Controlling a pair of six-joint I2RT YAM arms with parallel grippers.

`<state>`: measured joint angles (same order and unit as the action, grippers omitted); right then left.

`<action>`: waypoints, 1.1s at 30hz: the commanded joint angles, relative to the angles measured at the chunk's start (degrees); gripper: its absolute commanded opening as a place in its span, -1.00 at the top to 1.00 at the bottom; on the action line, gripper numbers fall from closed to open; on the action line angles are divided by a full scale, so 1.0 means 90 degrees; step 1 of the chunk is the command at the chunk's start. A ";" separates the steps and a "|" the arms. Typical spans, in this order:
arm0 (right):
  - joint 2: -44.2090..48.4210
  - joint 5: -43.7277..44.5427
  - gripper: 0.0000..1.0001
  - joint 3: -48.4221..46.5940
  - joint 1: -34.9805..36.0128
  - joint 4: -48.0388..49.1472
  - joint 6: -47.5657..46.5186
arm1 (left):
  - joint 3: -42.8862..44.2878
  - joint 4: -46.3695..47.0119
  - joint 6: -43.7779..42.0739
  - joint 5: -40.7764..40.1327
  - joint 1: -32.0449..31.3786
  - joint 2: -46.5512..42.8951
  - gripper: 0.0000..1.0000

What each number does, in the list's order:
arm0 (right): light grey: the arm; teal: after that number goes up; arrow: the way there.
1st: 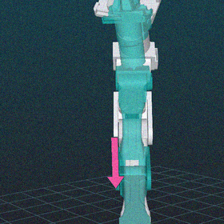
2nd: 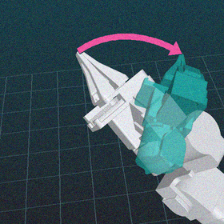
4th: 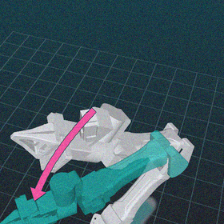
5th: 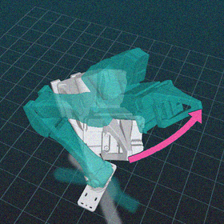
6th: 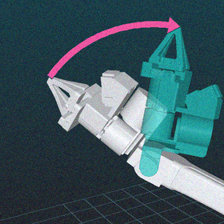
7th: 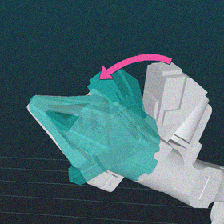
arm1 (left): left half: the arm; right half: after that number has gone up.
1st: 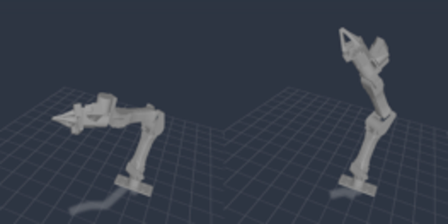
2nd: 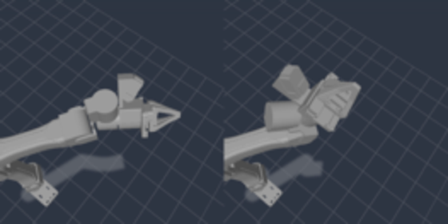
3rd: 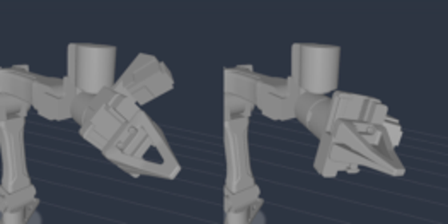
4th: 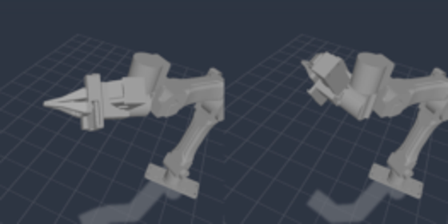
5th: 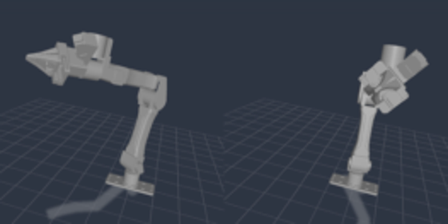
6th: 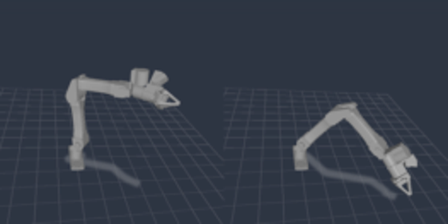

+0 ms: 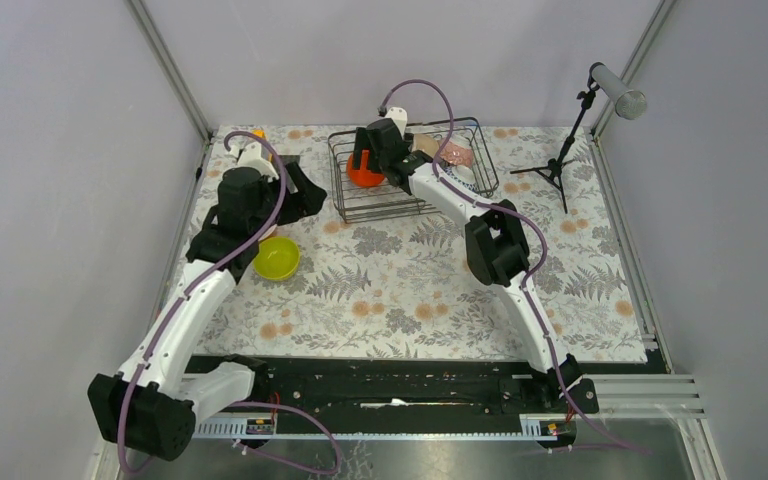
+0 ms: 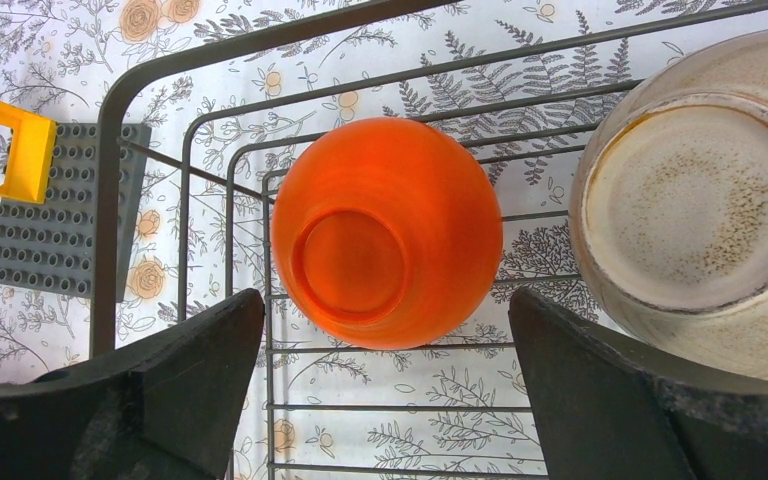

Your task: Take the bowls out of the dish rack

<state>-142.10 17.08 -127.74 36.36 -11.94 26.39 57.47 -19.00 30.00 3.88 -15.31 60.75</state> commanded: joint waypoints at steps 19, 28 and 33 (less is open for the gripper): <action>0.0565 0.0684 -0.99 0.0617 0.0131 0.1107 0.0004 | -0.0982 -0.0076 0.0286 -0.0070 -0.0018 -0.1341 -0.97; 0.0449 0.0773 -0.99 0.0420 0.0137 0.1270 -0.0090 | -0.0934 -0.0601 0.0257 0.0101 -0.0018 -0.1638 -0.97; 0.0707 0.0667 -0.99 0.0871 0.0182 0.1278 0.0115 | -0.0781 -0.0716 0.0117 0.0278 -0.0013 -0.1596 -0.97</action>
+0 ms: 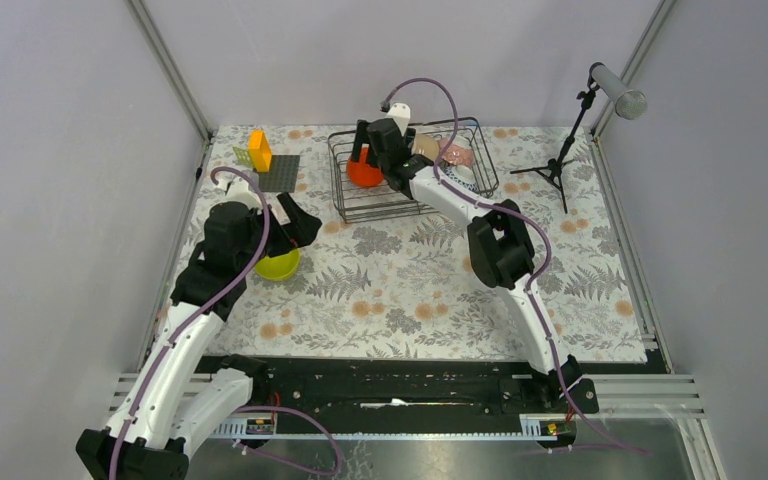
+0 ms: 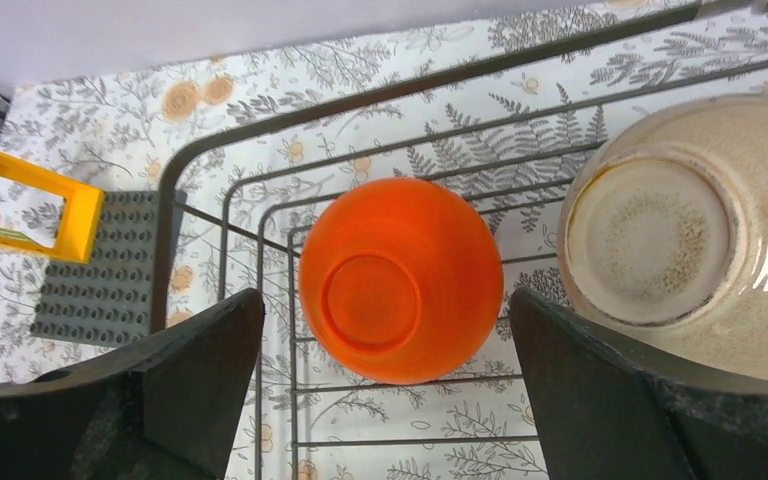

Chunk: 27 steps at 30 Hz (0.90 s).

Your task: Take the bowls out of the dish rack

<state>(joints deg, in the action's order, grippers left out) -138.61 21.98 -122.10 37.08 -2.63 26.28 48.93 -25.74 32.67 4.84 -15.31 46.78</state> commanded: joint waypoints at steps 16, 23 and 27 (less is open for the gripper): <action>0.0800 -0.0170 -0.99 0.0760 0.0305 0.0400 -0.0342 | -0.0074 0.0488 -0.0374 0.0469 -0.0016 -0.0092 -0.97; 0.0801 -0.0409 -0.99 0.0767 0.0305 0.0408 -0.0399 | -0.0156 0.0727 -0.0456 0.0448 -0.0015 0.0034 -0.97; 0.0870 -0.0470 -0.99 0.0837 0.0305 0.0410 -0.0488 | -0.0172 0.0939 -0.0412 0.0537 -0.0017 0.0163 -0.97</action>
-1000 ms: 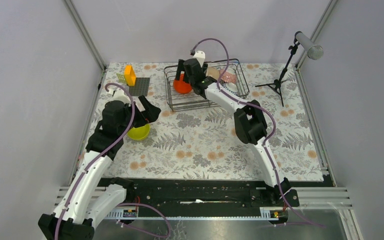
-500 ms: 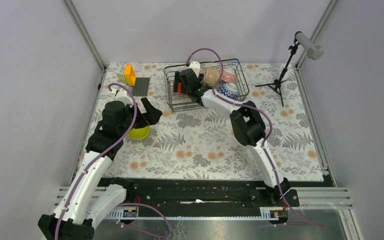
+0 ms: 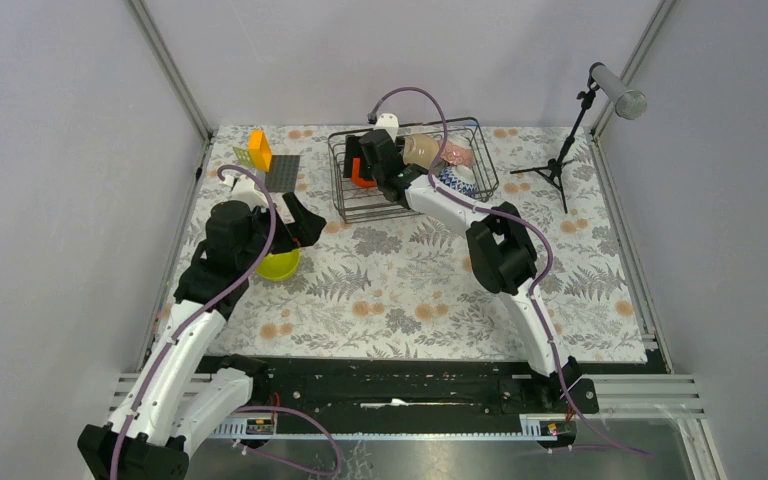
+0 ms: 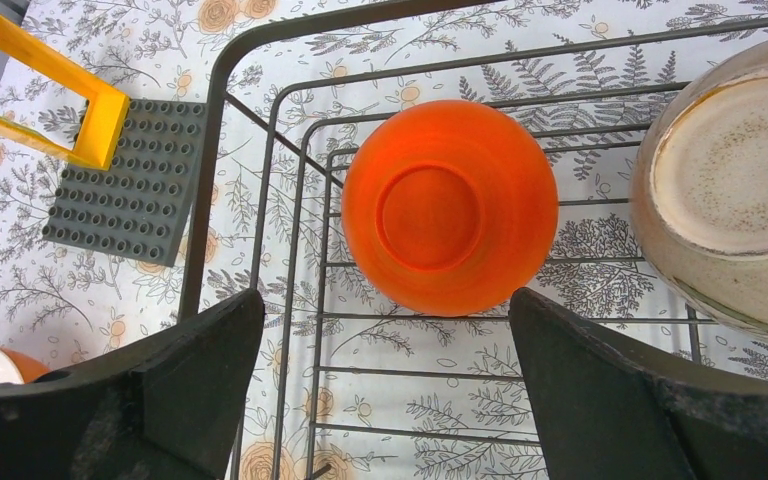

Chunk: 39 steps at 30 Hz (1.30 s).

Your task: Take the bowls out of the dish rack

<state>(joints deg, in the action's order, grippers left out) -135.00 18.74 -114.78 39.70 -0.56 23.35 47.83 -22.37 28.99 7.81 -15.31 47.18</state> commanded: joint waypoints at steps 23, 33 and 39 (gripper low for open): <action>0.0313 -0.0449 -0.95 -0.0320 -0.0227 -0.0320 0.0338 | -0.0263 0.1330 0.0113 -0.0152 -0.0017 0.0540 -0.97; -0.0682 -0.0100 -0.99 -0.1769 -0.0387 -0.0582 -0.0461 | -0.0334 0.1962 0.0242 -0.0194 -0.0011 0.1013 -0.98; -0.1611 -0.0164 -0.99 -0.2819 -0.0388 -0.0569 -0.0629 | -0.0446 0.2082 0.0177 -0.0316 -0.0018 0.1046 -0.97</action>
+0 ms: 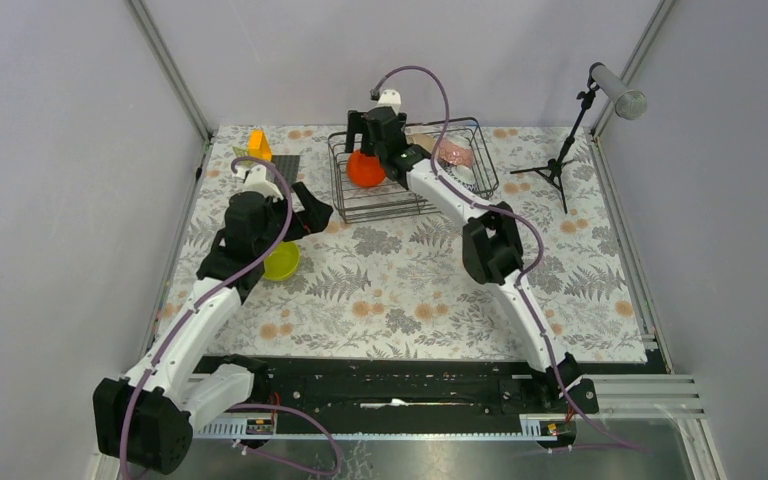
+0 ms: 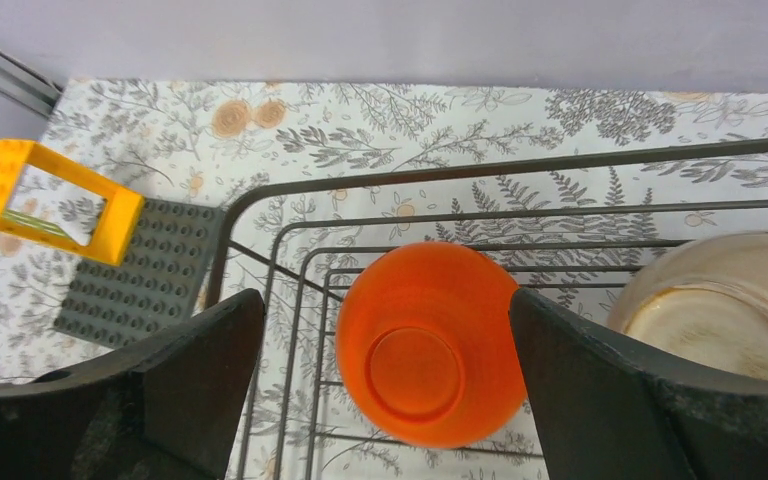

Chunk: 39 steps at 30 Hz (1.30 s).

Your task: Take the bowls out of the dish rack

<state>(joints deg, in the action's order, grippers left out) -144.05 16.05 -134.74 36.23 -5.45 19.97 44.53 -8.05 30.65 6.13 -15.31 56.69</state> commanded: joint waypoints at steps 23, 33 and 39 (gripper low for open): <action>0.1429 -0.0745 -0.02 0.2015 -0.0020 -0.1171 0.0823 | -0.0250 0.0944 -0.0010 0.0047 -0.0012 0.0401 -0.97; 0.1940 -0.0884 0.01 0.2295 -0.0021 -0.1231 0.0486 | -0.0226 0.1213 0.0048 0.0111 -0.0007 0.0571 -0.97; 0.1407 -0.0677 -0.14 0.1330 -0.0025 -0.1232 -0.0021 | 0.0098 0.1139 0.0055 0.0043 -0.0010 0.0945 -0.97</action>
<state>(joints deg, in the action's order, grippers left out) -131.41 8.38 -115.28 35.73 -17.72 23.73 42.54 -0.40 30.70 6.24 -15.31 62.72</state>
